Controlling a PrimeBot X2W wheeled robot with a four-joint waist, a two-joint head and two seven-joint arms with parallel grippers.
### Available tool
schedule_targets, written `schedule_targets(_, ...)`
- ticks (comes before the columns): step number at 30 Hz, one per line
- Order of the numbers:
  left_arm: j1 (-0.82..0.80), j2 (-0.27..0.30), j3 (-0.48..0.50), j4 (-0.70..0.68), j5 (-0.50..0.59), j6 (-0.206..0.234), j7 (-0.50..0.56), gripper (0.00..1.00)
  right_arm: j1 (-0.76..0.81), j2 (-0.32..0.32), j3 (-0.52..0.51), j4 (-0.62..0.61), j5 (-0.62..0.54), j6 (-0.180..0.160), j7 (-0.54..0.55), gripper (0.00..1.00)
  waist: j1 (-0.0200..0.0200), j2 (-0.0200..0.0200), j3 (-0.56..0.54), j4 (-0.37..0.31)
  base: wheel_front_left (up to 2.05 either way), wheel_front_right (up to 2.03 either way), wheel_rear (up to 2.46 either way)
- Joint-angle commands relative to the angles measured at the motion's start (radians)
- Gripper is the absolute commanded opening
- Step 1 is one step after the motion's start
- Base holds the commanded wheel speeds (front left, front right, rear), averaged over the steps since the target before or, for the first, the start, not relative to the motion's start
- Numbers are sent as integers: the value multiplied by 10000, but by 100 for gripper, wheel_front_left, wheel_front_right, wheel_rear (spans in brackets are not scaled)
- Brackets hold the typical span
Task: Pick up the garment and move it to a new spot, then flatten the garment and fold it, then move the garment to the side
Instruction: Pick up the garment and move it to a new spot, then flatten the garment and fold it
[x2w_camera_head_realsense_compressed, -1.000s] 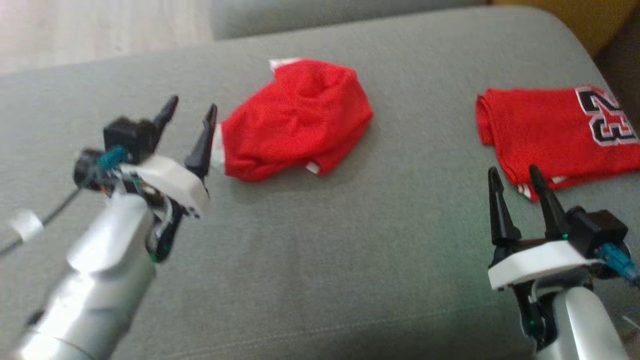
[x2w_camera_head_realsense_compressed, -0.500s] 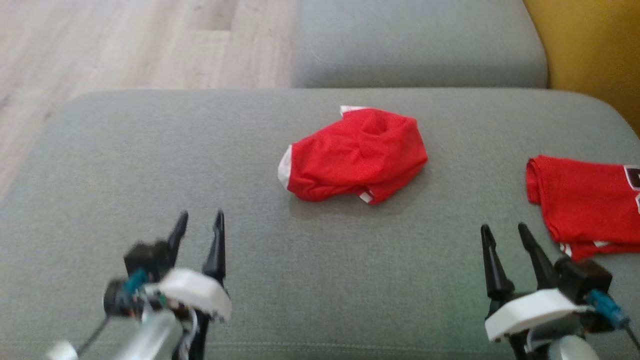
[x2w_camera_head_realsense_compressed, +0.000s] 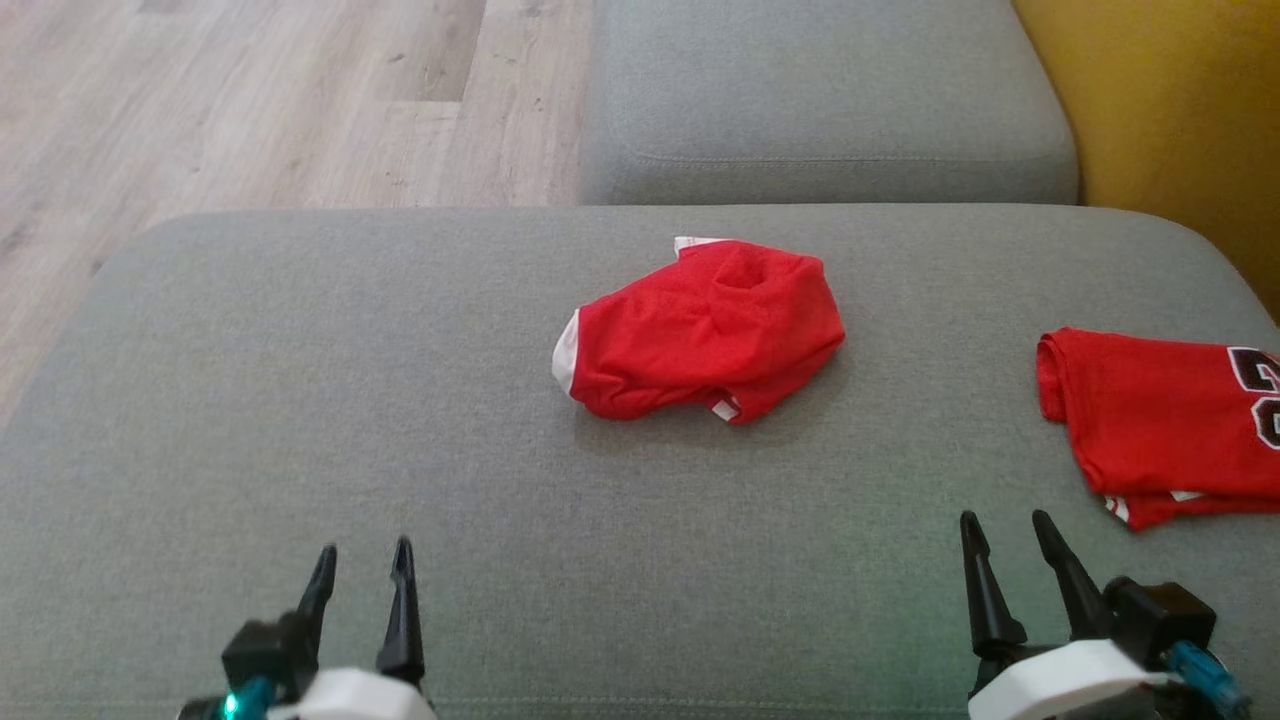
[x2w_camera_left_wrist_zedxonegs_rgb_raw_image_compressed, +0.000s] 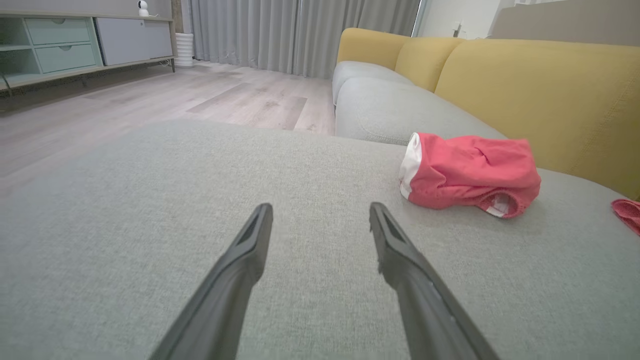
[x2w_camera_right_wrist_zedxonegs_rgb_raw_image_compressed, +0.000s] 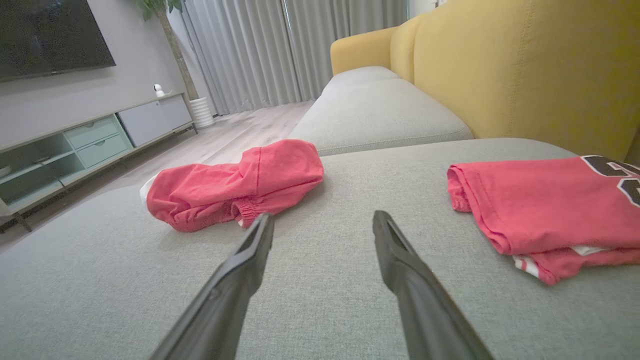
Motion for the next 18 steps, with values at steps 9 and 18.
schedule_targets(9,334,313,634,-847,65,286,-124,100,-241,-58,163,-222,-142,65,-210,100,1,-1,-126,-173,0,0,0)
schedule_targets(18,348,345,579,-1042,31,307,-55,100,-291,-58,140,-250,-176,65,-175,100,1,-1,-101,-118,0,0,0)
